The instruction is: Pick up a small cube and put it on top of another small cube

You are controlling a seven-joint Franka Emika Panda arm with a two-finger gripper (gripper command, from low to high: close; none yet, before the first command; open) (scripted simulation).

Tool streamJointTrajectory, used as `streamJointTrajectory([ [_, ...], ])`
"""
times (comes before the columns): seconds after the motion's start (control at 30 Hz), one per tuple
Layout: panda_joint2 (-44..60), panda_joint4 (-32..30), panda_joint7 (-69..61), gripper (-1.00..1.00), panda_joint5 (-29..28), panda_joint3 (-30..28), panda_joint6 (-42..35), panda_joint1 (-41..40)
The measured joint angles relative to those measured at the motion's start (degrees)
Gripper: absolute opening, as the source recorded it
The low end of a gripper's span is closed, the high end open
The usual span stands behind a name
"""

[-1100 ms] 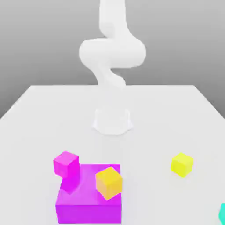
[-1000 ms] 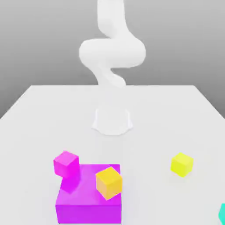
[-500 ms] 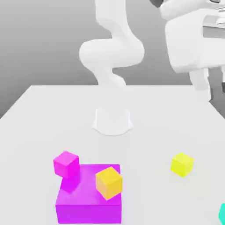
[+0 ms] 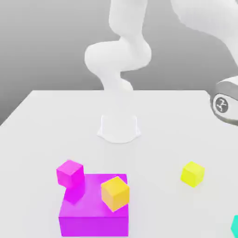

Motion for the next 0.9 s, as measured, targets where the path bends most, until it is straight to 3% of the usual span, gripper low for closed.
streamJointTrajectory([
  [0.07, 4.16, 0.91, 0.10, 0.00, -0.78, -0.40, 2.91, 0.51],
  [0.1, 6.03, 1.32, 0.21, -1.00, -1.04, -0.61, 4.30, 0.69],
  [0.33, 6.38, 1.40, 0.17, -1.00, -1.07, -0.65, 4.44, 0.76],
  [0.47, -0.55, -0.35, -0.28, -1.00, 0.04, -0.07, -0.74, 0.03],
  [0.7, -14.92, -10.17, 9.09, -1.00, 4.44, -6.99, -5.12, -5.56],
  [0.9, -27.10, -19.15, 20.68, -1.00, 4.13, -12.70, -8.30, -13.41],
])
